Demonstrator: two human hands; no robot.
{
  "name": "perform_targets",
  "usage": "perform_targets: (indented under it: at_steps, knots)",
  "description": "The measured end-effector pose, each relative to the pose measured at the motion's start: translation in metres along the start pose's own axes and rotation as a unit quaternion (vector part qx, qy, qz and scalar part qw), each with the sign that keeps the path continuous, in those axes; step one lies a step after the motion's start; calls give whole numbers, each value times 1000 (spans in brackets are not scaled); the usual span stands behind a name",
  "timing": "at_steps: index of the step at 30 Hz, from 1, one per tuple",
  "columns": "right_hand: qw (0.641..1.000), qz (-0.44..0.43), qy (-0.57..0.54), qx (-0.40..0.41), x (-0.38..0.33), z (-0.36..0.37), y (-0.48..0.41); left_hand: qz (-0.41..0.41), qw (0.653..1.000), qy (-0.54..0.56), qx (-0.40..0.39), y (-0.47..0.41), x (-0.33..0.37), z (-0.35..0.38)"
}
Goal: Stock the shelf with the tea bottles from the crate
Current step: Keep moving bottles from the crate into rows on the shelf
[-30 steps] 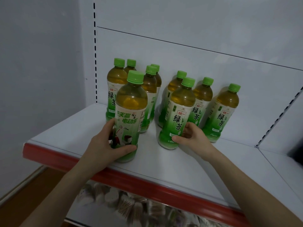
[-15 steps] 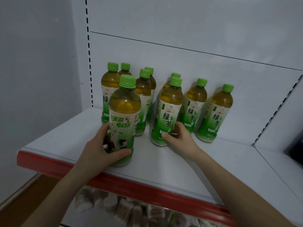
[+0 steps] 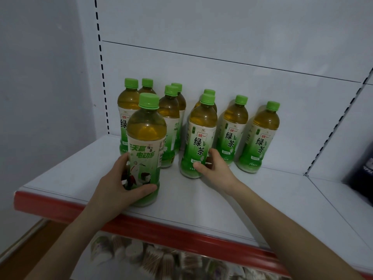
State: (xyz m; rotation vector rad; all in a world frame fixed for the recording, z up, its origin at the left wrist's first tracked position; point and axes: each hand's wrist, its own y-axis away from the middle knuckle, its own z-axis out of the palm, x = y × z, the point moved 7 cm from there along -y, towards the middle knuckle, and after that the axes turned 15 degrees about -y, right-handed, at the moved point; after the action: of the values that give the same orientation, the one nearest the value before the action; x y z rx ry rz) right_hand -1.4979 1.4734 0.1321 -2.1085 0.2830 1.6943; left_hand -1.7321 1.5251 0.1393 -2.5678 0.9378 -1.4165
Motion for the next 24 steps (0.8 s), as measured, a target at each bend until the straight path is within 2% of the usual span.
perform_targets:
  at_steps: [4,8,11,18,21,24]
  knots:
    - [1000,16,-4,-1,1,-1,1,1,1000,1,-20,-1,-1,0]
    - [999,25,41,2,-8,-8,11,20,996,21,-78,0,4,-1]
    - [999,-17,39,31,-27,-19,28,22,998,18,-62,0,5,-2]
    - [997,-53,-30,-46,-54,-18,72,38,999,5,-14,2,41,50]
    - [996,-64,-62,-30,-60,-31,77,66,998,13,-1,4,66,79]
    - [994,-88,-59,18,-61,-56,78,94,995,4,-25,3,88,107]
